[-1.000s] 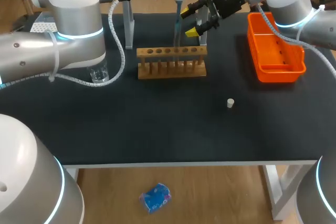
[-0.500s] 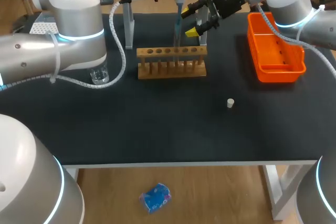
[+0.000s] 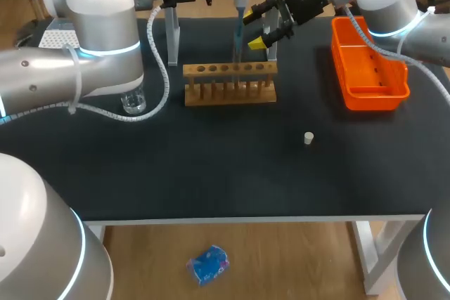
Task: Invert the test tube, pick up the pipette, mount the tip to pipette, aspirate from beaker and dispense into the tube, eject the tip, return the pipette, and cap with the stopper.
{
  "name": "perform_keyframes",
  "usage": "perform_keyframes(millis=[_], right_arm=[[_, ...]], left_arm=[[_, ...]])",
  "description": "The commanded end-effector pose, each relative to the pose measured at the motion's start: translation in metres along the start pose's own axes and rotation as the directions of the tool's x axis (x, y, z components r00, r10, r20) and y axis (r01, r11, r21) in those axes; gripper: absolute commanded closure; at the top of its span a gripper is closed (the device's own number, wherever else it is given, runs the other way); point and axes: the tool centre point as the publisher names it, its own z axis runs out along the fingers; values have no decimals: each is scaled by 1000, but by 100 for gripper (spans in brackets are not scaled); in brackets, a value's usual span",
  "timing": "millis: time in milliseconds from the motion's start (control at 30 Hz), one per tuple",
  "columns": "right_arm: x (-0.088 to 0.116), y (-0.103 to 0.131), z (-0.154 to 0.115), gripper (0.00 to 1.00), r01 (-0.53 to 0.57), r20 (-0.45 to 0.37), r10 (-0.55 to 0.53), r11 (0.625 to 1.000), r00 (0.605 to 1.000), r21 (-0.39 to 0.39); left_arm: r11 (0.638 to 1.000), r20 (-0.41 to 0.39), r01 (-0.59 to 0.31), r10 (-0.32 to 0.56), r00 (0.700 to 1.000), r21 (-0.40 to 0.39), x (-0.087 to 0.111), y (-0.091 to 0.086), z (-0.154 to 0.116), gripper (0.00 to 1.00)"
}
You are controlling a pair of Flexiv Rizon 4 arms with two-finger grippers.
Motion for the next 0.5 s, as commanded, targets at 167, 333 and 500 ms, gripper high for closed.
perform_keyframes(millis=[167, 333, 500], right_arm=[[-1, 0, -1, 0, 1, -4, -1, 1000, 1000, 2], [-1, 0, -1, 0, 1, -4, -1, 1000, 1000, 2], [-1, 0, -1, 0, 1, -4, -1, 1000, 1000, 2]], left_arm=[[1000, -3, 6, -6, 1000, -2, -3, 4, 2, 100], [1000, -2, 9, -9, 1000, -2, -3, 5, 2, 100], [1000, -3, 7, -7, 1000, -7, -3, 4, 2, 100]])
